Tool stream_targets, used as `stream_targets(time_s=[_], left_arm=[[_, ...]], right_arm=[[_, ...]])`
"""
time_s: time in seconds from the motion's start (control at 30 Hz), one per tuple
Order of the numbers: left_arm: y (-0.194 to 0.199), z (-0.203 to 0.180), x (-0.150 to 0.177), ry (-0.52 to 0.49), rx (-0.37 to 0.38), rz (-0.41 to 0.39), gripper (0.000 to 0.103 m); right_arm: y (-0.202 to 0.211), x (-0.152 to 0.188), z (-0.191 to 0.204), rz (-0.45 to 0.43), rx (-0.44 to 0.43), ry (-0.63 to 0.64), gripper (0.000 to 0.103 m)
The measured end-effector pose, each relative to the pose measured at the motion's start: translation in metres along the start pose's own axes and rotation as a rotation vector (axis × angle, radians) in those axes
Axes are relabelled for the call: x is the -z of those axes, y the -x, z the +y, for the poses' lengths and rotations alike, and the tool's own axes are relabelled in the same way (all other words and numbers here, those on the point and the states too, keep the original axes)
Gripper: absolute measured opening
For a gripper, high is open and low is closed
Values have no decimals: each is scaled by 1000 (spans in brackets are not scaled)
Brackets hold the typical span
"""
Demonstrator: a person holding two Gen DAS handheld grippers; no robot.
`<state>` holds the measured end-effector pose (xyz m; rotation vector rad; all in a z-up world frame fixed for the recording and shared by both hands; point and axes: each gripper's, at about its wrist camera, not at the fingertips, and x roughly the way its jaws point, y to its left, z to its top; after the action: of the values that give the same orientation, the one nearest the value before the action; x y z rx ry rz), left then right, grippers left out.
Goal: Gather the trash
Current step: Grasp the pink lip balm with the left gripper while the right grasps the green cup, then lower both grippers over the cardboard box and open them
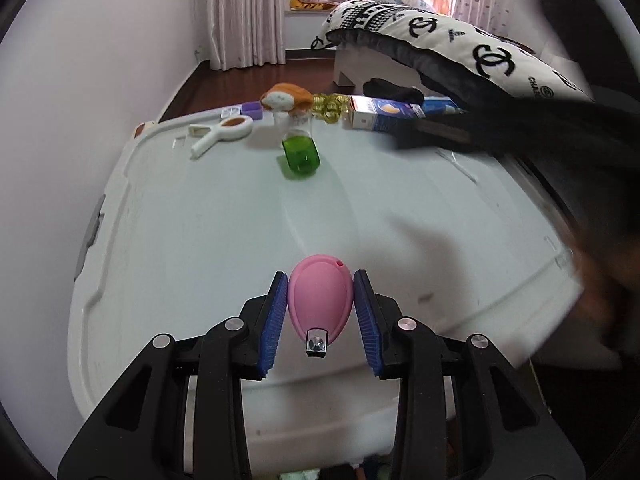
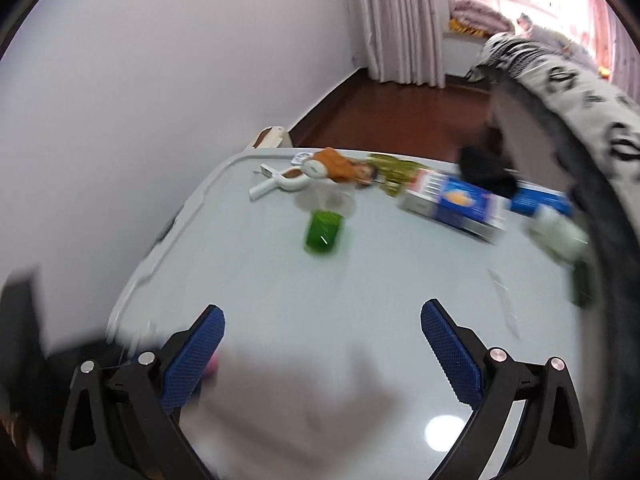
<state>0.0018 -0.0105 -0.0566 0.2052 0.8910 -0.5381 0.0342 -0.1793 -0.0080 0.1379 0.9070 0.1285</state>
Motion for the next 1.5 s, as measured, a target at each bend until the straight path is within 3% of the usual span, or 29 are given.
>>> stream_targets(time_s=[0.23, 0.3, 0.37, 0.47, 0.67, 0.87, 0.97, 1.07, 1.17, 1.3, 1.33, 1.37, 1.4, 1.43, 1.5], left_arm=[[4, 21, 17, 18, 25, 21, 34], [4, 26, 20, 24, 28, 27, 34], [6, 31, 22, 36, 35, 30, 34], [9, 35, 21, 45, 38, 20, 34], [13, 32, 21, 45, 42, 8, 34], [13, 29, 22, 42, 48, 10, 34], [22, 22, 29, 3, 27, -4, 34], [36, 12, 45, -2, 37, 19, 34], [54, -8, 75, -15, 56, 43, 34], [68, -29, 124, -28, 96, 140, 34], [68, -32, 133, -29, 99, 165, 39], [69, -34, 144, -22, 97, 187, 47], [69, -36, 152, -17, 83, 206, 65], [69, -36, 156, -15, 58, 217, 74], [70, -36, 159, -22, 14, 230, 75]], right_arm=[[-94, -44, 18, 61, 89, -29, 95], [-116, -54, 23, 100, 129, -23, 90], [-134, -59, 27, 137, 147, -22, 63], [-154, -54, 29, 203, 155, -15, 40], [-144, -39, 21, 200, 111, -40, 39], [-89, -20, 16, 147, 104, -33, 39], [-37, 8, 19, 123, 88, -15, 39], [21, 63, 23, 131, 82, 21, 39], [67, 133, 28, 180, 47, 14, 39], [76, 230, 32, 326, 6, -52, 39], [73, 244, 33, 355, 7, -63, 48], [64, 263, 32, 412, 19, -73, 67], [59, 271, 31, 427, 44, -81, 75], [56, 277, 28, 431, 70, -95, 86], [53, 277, 23, 437, 71, -115, 88]])
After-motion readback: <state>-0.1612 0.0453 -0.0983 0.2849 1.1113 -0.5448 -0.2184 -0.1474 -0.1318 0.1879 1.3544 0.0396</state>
